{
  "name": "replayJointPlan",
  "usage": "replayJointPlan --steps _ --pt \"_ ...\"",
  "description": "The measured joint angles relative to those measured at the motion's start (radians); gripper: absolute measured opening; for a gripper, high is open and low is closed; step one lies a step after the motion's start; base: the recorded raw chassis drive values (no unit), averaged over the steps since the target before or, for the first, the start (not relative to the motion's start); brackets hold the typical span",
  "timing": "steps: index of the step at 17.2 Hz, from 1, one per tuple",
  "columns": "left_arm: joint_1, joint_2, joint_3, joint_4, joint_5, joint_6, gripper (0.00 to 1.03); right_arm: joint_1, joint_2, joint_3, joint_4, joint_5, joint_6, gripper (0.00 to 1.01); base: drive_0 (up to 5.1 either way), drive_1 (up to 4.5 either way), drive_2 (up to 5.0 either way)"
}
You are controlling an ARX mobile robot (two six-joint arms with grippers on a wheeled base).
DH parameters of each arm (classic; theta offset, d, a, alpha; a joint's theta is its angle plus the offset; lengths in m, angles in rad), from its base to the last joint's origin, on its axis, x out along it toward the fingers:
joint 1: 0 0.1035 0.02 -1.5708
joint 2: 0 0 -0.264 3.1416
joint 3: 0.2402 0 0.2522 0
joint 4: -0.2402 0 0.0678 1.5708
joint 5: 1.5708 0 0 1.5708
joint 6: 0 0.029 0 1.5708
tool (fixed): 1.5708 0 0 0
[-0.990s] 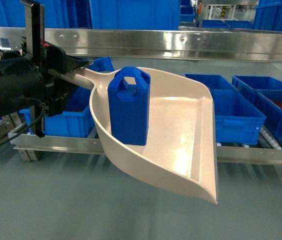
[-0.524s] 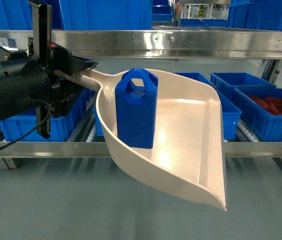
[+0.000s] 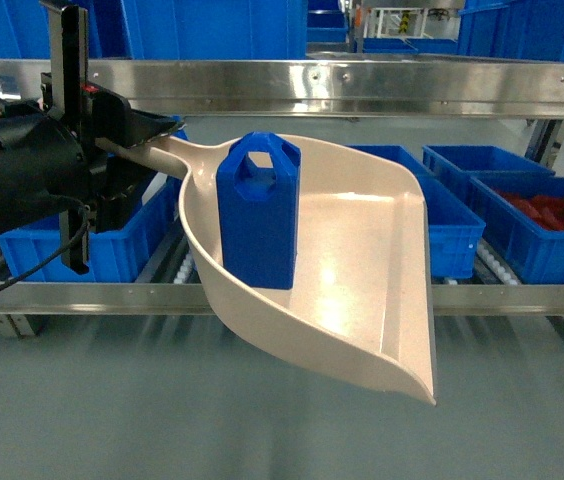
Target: Place part in tray to right shelf
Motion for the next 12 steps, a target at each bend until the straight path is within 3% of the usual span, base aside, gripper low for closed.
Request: replayJointPlan --steps 12 --pt "-0.005 0.0 0.0 0.0 0.005 -0.001 0.17 0.0 0.0 0.0 0.0 0.0 0.0 0.98 0.0 0.0 0.0"
